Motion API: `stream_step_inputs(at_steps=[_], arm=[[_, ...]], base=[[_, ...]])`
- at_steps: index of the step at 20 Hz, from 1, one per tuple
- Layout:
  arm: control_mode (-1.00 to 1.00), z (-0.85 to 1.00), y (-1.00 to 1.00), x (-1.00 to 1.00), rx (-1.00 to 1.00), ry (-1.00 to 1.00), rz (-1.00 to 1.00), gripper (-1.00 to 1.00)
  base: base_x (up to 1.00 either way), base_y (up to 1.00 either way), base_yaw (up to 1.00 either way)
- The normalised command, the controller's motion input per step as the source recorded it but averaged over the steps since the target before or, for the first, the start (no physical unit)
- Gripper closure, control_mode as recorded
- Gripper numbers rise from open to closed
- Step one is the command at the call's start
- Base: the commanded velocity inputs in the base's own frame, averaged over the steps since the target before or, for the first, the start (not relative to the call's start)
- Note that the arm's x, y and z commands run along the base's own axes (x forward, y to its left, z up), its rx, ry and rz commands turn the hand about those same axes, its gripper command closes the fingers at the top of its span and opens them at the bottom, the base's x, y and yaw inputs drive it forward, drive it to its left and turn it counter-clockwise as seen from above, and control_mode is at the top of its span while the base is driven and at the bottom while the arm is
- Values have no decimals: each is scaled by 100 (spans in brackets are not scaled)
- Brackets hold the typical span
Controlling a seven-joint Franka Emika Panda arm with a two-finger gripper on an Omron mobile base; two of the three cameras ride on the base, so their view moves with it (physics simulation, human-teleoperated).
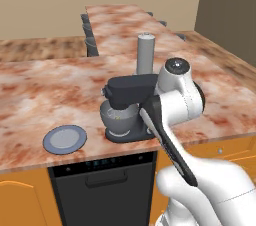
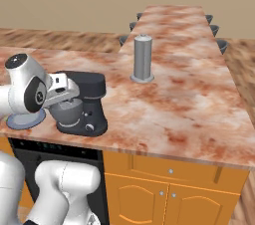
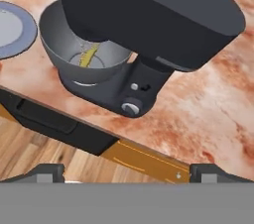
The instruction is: Add butter and sugar cubes to the stand mixer bowl and then turn on the stand mixer to begin making frosting.
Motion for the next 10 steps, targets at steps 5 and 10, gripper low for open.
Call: stream_step_inputs(at_steps=[5,10], arm=[[-100,-55,-17,0,-1,0,-5,-100],[-100,-58,-4,0,0,0,0,-100]], base=[[0,0,0],[0,0,0]])
